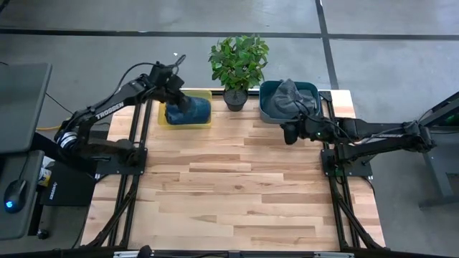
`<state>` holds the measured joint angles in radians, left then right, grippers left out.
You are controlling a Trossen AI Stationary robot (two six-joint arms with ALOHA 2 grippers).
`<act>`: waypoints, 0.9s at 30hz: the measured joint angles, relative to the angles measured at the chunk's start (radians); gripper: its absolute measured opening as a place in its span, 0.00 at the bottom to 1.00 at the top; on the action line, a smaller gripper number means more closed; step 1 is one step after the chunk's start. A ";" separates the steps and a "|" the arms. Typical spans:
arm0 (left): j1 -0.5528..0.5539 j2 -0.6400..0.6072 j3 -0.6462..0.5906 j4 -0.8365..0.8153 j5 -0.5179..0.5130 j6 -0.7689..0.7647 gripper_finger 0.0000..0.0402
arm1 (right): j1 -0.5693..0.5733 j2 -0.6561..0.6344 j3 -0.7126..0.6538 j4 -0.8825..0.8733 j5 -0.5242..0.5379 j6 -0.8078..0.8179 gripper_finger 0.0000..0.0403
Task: Pick & Place hat
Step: Adjust the gray cap
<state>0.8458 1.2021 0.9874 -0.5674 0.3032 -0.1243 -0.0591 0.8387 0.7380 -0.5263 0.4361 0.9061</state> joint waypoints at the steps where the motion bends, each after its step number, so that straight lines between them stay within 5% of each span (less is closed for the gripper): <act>1: -0.019 -0.009 0.000 -0.003 0.000 0.002 0.00 | -0.009 0.000 0.000 -0.009 0.015 0.012 0.34; 9: -0.210 -0.087 0.000 -0.003 -0.025 0.016 0.00 | -0.174 0.000 0.000 0.070 -0.025 -0.130 0.03; 17: -0.360 -0.125 -0.021 0.022 -0.059 -0.010 0.00 | -0.432 0.061 0.000 0.123 -0.099 -0.219 0.01; 27: -0.489 -0.307 -0.249 0.183 -0.106 -0.232 0.00 | -0.661 0.230 0.000 0.327 -0.281 -0.358 0.00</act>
<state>0.3568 0.8956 0.7388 -0.3849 0.1971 -0.3567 -0.7198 1.0682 0.7378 -0.1991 0.1556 0.5478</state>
